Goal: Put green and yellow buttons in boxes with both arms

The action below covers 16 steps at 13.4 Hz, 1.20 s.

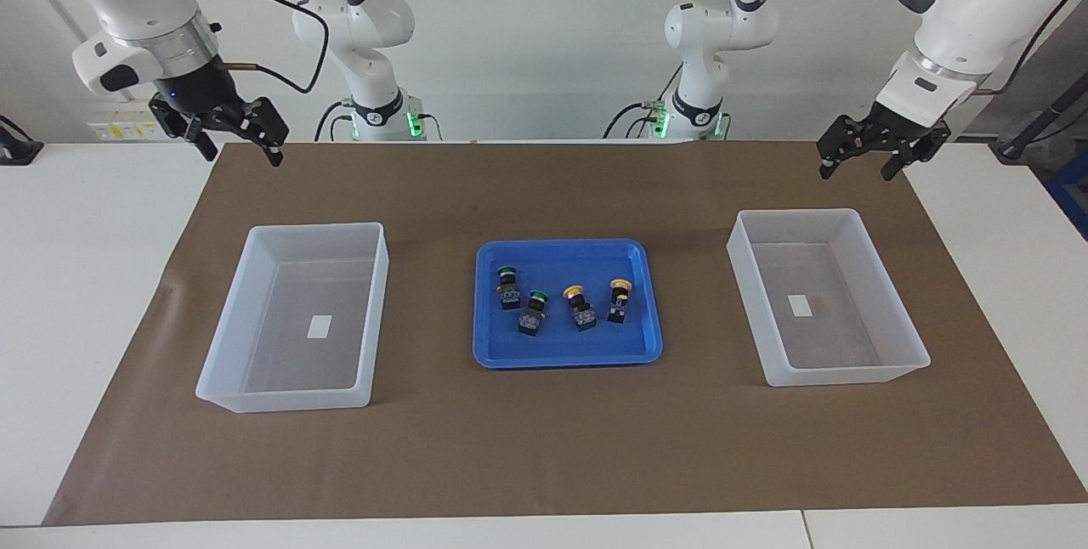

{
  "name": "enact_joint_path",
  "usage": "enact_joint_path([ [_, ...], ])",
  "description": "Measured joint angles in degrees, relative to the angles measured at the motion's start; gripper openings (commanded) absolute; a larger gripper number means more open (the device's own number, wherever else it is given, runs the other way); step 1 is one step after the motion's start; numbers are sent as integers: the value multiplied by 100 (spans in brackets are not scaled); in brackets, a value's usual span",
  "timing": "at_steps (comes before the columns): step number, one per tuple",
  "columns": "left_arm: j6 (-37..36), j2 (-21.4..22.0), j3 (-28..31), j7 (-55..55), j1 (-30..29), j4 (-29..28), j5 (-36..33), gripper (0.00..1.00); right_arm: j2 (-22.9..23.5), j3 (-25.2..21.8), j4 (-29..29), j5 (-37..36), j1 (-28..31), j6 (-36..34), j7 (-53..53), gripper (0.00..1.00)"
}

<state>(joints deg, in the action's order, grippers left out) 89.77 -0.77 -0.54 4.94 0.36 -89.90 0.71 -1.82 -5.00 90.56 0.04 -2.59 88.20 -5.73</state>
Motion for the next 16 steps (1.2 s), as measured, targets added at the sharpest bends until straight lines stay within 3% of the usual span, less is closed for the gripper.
enact_joint_path([
  [12,-76,13,-104,-13,17,111,79,100,-65,32,239,0,-30,226,-95,100],
  [16,-107,13,-101,-16,17,110,79,100,-56,57,388,0,-550,652,-251,100],
])
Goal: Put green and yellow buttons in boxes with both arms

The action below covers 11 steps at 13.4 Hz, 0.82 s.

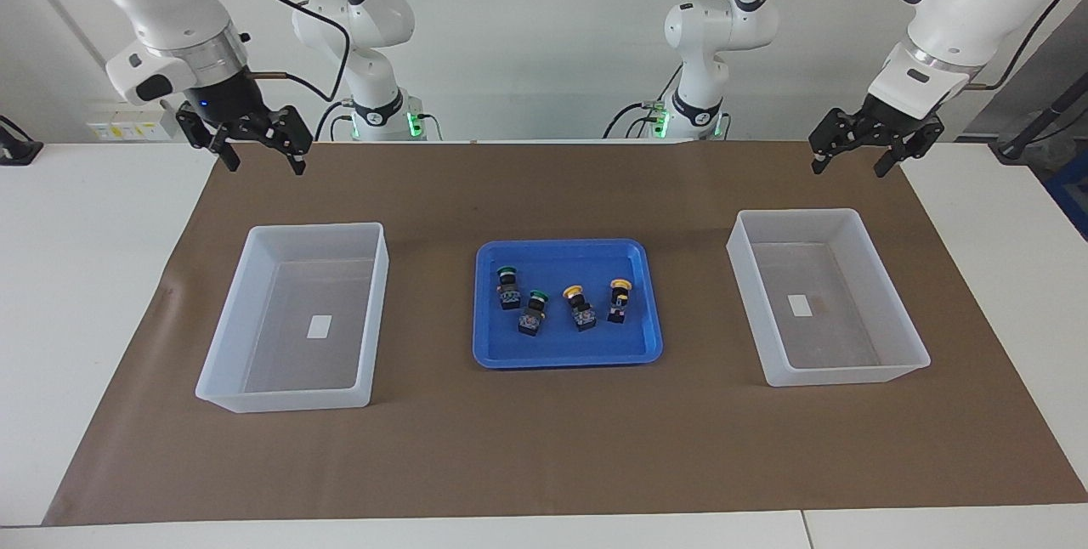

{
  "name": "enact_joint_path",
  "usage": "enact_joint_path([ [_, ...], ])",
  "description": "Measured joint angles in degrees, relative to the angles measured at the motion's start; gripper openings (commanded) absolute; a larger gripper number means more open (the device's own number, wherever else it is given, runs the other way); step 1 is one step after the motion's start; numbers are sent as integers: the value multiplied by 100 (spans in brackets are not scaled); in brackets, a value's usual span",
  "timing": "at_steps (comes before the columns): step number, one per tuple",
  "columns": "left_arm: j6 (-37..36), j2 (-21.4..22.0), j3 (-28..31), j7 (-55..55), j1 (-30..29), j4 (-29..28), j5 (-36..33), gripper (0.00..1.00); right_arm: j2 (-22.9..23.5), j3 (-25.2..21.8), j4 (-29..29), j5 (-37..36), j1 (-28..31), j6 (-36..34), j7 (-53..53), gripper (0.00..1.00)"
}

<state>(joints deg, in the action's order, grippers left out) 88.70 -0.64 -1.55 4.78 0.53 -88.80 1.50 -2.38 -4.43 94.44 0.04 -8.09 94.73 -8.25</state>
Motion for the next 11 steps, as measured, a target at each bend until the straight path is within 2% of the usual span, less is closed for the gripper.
enact_joint_path([
  [4,-38,0,6,-1,0,-15,0,100,370,27,209,0,-925,589,-825,100],
  [9,-68,0,8,-1,-1,-26,0,100,1487,41,279,2,-1924,1885,-1743,100],
  [11,-72,0,8,-1,-1,-29,0,100,1776,42,409,2,-2228,2404,-1890,100],
])
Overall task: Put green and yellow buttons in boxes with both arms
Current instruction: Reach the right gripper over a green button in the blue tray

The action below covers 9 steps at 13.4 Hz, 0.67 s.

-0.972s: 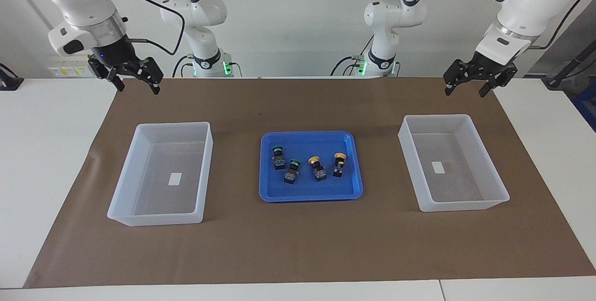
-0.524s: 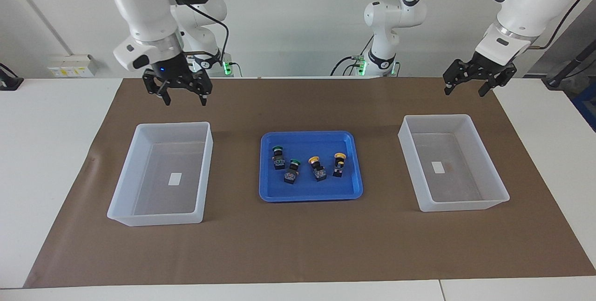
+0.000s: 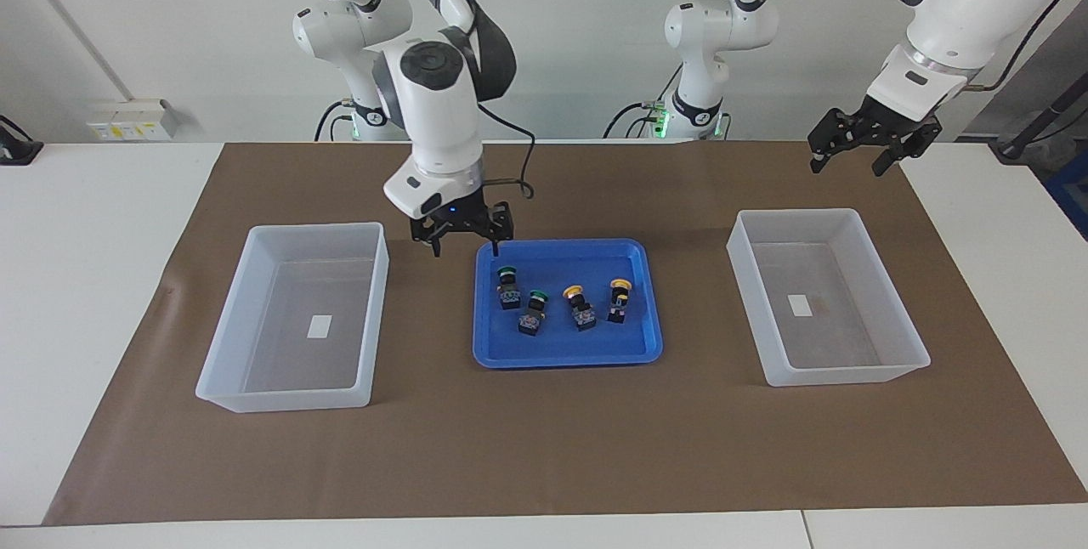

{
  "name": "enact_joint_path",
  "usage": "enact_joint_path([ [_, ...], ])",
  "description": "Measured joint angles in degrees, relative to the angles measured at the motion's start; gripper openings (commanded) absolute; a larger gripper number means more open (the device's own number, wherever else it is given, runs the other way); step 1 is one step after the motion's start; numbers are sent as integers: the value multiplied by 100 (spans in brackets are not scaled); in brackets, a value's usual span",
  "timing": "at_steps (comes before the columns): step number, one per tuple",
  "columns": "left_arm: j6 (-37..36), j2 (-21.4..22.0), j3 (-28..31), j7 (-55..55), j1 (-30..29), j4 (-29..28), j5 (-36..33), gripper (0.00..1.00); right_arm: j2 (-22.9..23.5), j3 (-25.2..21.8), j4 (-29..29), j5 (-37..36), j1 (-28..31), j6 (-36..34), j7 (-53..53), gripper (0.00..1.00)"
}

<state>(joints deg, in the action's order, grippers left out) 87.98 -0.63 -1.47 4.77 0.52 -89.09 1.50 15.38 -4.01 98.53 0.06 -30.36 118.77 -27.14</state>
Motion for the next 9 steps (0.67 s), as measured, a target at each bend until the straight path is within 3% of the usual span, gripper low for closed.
enact_joint_path([
  [3,-24,0,0,0,0,-1,0,100,100,-3,595,0,-219,780,-31,87],
  [9,-28,8,-3,0,0,-19,0,100,92,-2,1154,0,-401,1260,31,82],
])
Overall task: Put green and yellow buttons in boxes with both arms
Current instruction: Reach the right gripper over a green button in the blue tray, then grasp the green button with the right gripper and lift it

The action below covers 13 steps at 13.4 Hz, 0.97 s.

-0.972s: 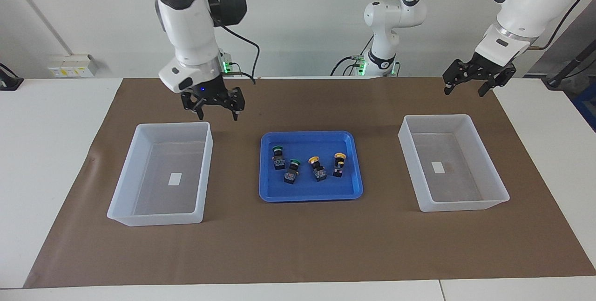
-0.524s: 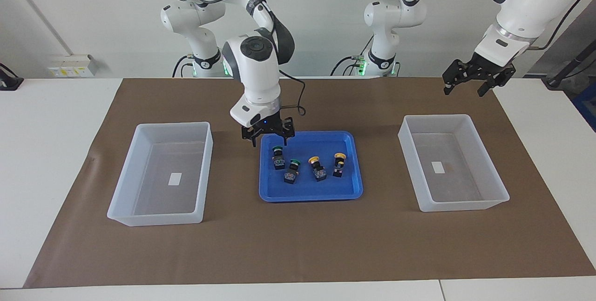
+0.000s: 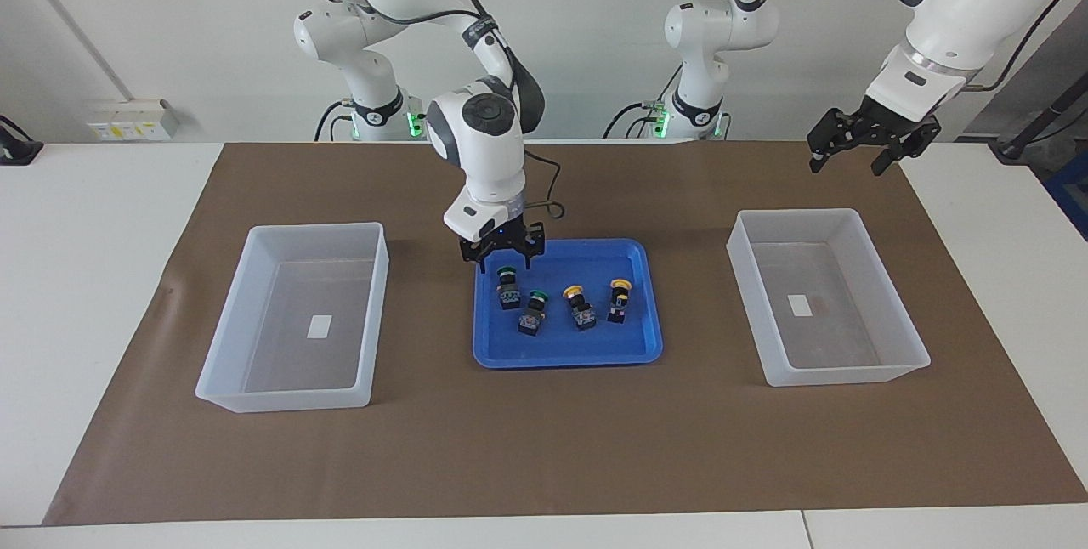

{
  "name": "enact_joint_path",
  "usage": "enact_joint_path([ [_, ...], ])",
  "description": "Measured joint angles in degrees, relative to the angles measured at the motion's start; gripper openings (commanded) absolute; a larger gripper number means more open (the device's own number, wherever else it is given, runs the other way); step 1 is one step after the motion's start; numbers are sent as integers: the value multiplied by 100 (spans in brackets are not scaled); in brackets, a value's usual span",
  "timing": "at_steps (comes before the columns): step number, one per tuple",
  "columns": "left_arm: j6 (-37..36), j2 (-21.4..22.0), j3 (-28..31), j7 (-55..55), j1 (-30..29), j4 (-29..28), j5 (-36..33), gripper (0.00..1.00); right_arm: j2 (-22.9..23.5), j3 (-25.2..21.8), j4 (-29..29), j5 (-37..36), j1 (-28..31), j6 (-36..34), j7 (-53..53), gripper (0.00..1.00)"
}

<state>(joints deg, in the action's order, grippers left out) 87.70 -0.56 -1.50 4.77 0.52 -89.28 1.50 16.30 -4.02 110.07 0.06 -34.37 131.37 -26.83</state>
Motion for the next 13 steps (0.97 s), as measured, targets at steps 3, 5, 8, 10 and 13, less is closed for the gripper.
enact_joint_path([
  [3,2,19,-2,0,0,-38,0,100,24,0,350,-2,-44,486,10,82],
  [5,3,28,-2,0,0,-45,0,100,63,-2,424,-3,-45,591,39,81],
  [8,3,35,-2,0,0,-51,0,100,135,-3,443,-3,-49,710,64,77],
  [10,3,40,0,0,0,-52,0,100,228,-2,444,-3,-101,737,63,74],
  [13,6,40,12,0,-3,-53,0,100,315,-2,444,-3,-163,785,26,58],
])
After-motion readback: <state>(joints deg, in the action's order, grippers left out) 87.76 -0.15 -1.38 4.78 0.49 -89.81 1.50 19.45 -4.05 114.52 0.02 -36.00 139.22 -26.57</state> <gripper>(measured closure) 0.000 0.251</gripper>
